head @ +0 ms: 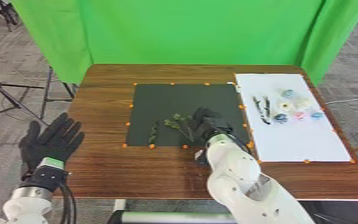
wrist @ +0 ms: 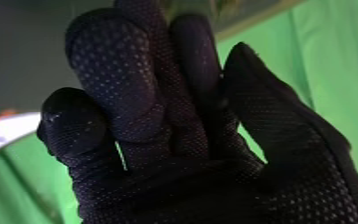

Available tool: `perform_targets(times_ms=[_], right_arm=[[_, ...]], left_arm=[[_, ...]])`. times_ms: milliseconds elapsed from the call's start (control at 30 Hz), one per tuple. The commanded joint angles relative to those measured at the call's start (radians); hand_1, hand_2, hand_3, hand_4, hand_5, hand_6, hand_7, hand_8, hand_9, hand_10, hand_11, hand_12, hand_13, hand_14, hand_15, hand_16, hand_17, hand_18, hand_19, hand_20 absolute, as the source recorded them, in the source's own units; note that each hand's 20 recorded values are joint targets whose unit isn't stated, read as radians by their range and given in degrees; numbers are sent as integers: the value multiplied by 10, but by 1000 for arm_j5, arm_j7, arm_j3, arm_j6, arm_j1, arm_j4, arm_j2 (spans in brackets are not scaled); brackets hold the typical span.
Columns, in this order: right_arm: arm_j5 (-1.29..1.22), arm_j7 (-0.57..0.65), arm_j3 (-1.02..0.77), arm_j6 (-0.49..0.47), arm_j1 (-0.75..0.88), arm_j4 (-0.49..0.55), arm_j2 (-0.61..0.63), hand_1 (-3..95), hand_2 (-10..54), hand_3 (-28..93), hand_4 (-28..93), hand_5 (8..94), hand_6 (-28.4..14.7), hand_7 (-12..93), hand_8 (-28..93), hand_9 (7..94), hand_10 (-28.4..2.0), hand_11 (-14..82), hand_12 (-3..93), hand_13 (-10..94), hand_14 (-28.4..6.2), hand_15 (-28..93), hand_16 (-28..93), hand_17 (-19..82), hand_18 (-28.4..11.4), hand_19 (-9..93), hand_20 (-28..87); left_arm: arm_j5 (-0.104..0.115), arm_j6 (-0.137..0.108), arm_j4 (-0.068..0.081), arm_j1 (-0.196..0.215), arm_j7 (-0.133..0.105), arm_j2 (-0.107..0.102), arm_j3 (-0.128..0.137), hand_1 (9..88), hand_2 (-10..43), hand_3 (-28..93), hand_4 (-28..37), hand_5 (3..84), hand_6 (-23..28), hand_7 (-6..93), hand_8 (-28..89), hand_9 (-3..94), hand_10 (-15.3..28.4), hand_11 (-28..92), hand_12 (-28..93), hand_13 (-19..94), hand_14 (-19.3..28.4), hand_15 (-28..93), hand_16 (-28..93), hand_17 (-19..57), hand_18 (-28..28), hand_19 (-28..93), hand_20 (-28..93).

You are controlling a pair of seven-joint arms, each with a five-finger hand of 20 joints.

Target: Arrange flowers

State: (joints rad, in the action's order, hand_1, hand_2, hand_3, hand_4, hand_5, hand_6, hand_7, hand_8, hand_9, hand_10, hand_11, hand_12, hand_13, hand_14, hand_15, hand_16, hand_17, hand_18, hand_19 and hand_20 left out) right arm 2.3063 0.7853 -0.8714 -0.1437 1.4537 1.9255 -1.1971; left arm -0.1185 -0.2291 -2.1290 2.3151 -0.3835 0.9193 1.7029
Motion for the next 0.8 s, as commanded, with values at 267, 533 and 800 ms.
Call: perform_targets(times_ms=[267,533,800], right_arm=[[-51,-10,-3,-90,34,42,-31,388,212,720,-237,618,-78,613,230,797,-203,124,152,859,-96,482,314,540,-216,932,368],[-32,5,3,-107,37,62,-37,391,203,720,-233,618,-77,616,232,801,-199,128,155,863,-94,478,313,541,-217,932,362],[16,17,-6,-68,34,84,7,387,189,725,-221,622,-75,614,237,808,-198,130,157,866,-94,475,314,545,-220,932,358]], left_arm=[[13,-8,-8,15,-2,7,5,256,98,710,-283,398,81,173,-101,329,148,242,115,215,145,381,-86,-55,109,306,84],[9,-12,-9,26,6,14,13,256,99,712,-283,397,80,174,-102,329,149,243,114,216,145,383,-87,-55,109,307,83],[10,-6,-10,28,-5,17,14,256,100,710,-283,397,81,173,-102,329,149,242,114,216,145,383,-88,-55,110,307,83]])
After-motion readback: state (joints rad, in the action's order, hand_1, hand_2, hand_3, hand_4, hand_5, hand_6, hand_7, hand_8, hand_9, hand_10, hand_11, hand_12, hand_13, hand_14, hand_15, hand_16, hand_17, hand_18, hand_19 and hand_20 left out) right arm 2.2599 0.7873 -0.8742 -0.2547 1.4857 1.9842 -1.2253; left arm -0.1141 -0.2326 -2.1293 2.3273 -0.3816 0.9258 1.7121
